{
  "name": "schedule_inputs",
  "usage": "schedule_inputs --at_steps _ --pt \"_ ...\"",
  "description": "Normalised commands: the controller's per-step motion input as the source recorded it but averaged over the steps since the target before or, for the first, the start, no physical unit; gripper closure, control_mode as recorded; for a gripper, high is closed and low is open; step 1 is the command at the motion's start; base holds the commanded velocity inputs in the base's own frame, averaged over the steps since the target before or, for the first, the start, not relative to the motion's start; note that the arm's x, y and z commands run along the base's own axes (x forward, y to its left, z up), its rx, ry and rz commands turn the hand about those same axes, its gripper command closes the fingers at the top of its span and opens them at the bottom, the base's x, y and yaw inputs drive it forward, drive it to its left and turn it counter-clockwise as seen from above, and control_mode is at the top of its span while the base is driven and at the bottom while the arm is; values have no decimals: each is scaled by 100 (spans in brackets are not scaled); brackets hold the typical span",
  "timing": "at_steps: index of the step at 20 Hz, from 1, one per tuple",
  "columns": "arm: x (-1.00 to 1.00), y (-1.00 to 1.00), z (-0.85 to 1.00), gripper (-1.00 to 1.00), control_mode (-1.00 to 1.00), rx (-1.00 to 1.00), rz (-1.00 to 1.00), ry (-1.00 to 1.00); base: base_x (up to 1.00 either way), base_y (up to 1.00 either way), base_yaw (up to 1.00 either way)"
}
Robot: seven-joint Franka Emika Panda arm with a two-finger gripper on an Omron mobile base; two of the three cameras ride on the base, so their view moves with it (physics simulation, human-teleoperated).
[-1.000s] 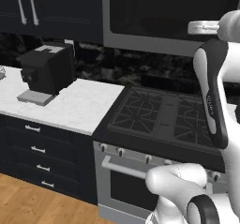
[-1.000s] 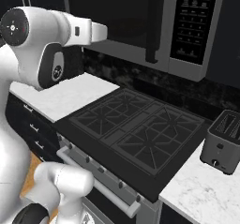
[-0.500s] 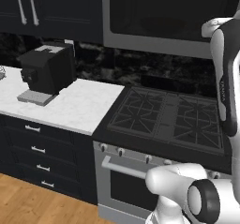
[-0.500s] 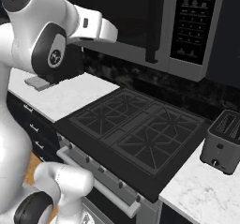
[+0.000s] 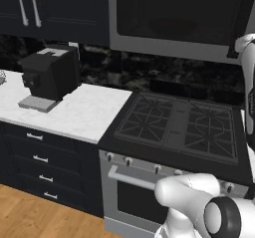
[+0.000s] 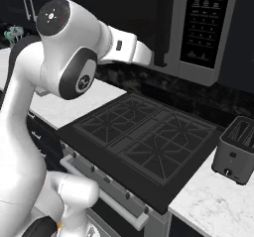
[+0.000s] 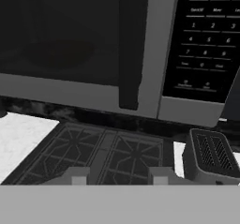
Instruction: Pick the sweet potato from the sink and place it in the bowl. Then pick the bowl and place it in the microwave. Then close the microwave door and press the start button.
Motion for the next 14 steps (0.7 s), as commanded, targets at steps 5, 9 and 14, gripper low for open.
schedule_inputs --at_steps 5,9,14 --pt "-3 -24 -24 100 -100 0 -9 -8 0 0 0" --pt "0 -27 -6 100 -100 0 -4 -21 0 0 0" --pt "0 -6 -10 100 -100 0 0 -16 0 0 0"
